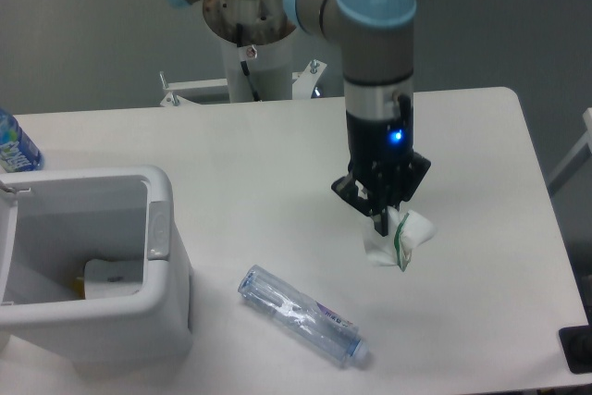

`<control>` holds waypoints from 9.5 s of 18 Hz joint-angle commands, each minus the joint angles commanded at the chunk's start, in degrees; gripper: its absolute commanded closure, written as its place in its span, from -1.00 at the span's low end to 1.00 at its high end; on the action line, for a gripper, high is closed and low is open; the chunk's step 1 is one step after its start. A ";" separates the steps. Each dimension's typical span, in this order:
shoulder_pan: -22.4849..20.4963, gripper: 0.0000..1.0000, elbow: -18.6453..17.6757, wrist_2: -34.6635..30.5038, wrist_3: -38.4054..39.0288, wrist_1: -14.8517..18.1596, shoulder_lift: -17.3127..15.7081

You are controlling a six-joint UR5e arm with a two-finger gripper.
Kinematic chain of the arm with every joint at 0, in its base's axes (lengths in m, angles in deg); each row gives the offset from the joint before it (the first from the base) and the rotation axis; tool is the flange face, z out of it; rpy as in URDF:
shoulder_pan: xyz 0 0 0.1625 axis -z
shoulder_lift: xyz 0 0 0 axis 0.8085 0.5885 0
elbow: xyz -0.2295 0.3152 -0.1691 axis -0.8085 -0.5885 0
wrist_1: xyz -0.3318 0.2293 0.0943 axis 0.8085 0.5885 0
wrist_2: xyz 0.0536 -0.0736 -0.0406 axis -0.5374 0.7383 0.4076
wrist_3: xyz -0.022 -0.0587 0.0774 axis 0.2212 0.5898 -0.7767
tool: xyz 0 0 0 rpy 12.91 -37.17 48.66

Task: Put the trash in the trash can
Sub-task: 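Lift the paper and carry it over the white bin, then open the gripper to drop the paper into the bin, then move the open gripper down to the clear plastic bottle's cap end, then close the gripper around the bottle near its cap, then lift the bottle and carry it over the white bin, then lower the bottle into the bin and open the gripper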

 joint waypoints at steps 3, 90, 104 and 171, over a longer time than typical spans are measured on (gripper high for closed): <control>0.88 0.84 2.29 4.21 3.69 0.00 -0.61; 8.00 -0.59 6.34 -12.12 10.56 -1.49 32.25; 8.26 -0.27 6.07 -13.18 10.30 -1.49 31.73; 10.21 -1.00 11.54 -13.70 -17.36 -6.24 9.23</control>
